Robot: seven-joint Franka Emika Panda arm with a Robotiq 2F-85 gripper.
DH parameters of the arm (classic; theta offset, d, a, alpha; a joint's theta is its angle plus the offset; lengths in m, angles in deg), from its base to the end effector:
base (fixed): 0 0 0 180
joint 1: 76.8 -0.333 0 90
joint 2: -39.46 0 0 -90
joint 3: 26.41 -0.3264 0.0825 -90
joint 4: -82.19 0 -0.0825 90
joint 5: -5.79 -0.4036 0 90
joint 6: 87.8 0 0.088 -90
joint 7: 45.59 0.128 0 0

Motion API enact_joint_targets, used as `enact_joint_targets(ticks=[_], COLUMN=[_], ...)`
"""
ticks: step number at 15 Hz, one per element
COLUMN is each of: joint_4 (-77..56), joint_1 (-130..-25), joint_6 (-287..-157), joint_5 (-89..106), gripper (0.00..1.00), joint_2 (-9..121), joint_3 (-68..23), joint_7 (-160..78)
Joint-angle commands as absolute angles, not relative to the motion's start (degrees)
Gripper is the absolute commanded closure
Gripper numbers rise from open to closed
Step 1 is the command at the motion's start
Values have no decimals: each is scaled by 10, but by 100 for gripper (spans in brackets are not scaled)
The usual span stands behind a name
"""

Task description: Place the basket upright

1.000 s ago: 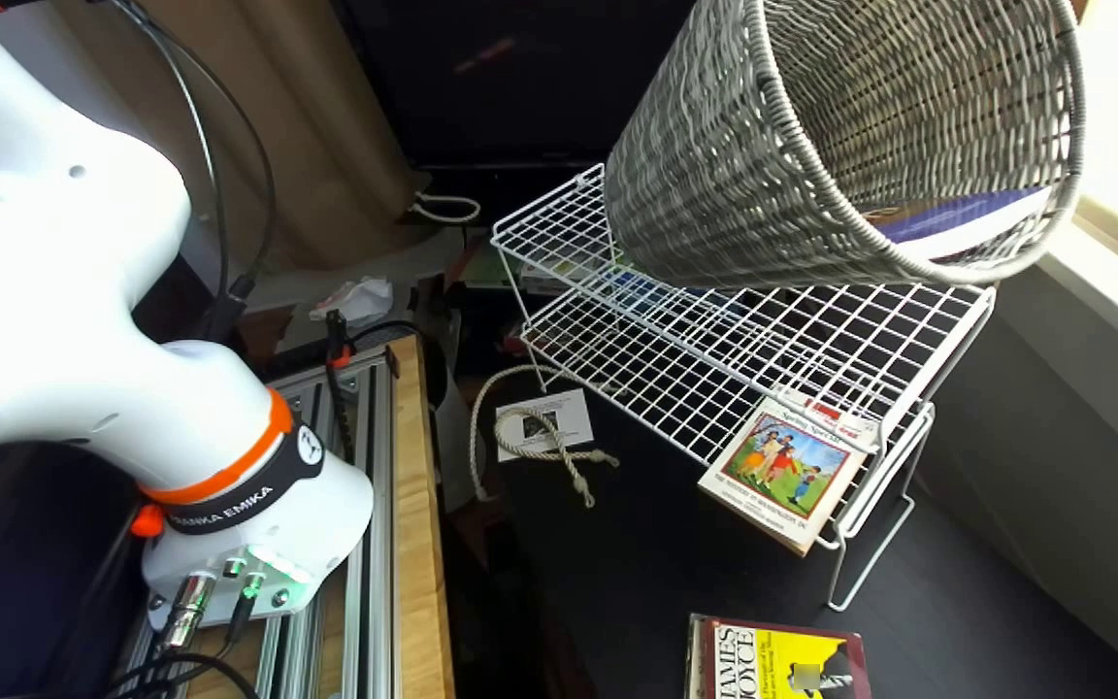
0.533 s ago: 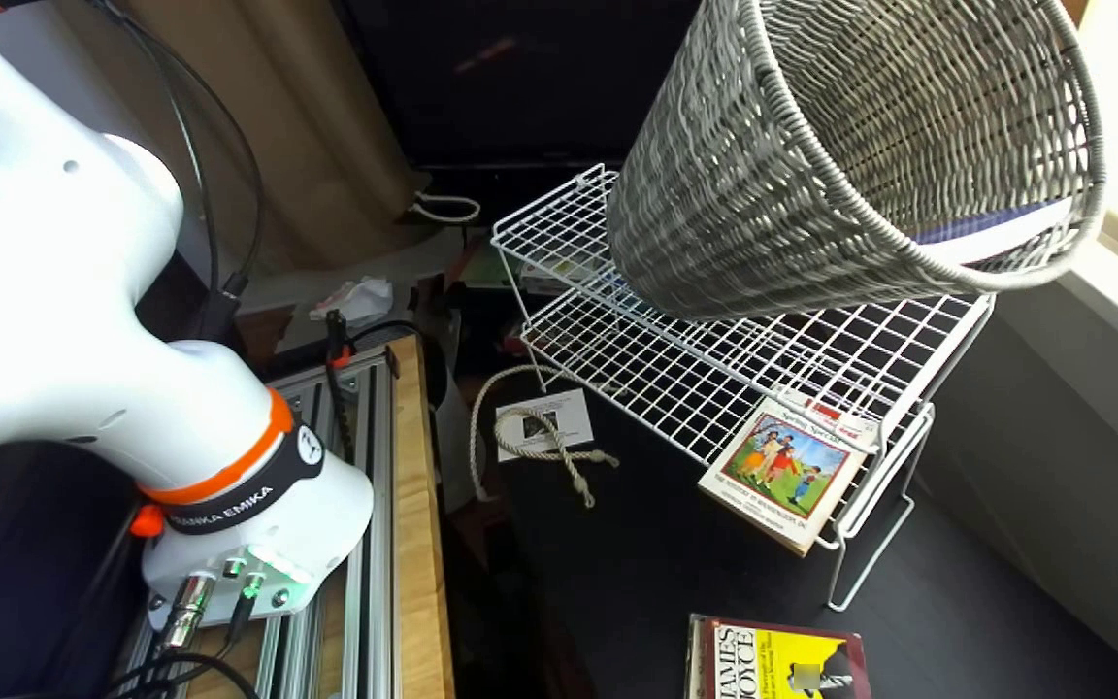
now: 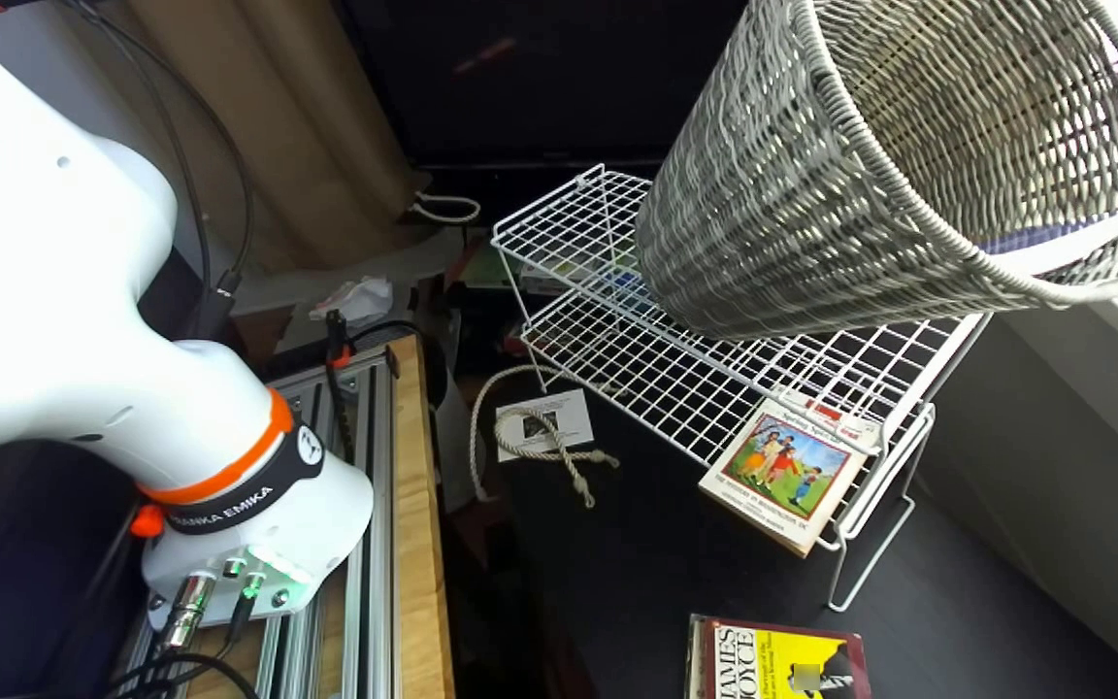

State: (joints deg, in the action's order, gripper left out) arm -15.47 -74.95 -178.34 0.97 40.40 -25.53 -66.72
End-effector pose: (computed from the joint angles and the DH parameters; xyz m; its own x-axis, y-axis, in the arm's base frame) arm 0.5684 -0.0164 0.5406 0.9441 0.3138 -0.1010 0.3005 -0.9452 -0.1278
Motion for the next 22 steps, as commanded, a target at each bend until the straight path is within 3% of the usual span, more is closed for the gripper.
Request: enact_joint_targets(ticks=[1, 16, 17, 19, 22], joint_4=[-187, -283, -285, -288, -286], joint_1=[-764, -802, -803, -807, -811], joint_6=[-1808, -1915, -1912, -1901, -1890], joint_5=[56, 193, 192, 181, 168], gripper=[97, 97, 62, 56, 31], joint_2=[360, 334, 333, 329, 323], joint_3=[-266, -305, -307, -310, -311], joint_7=[-633, -544, -544, -549, -555])
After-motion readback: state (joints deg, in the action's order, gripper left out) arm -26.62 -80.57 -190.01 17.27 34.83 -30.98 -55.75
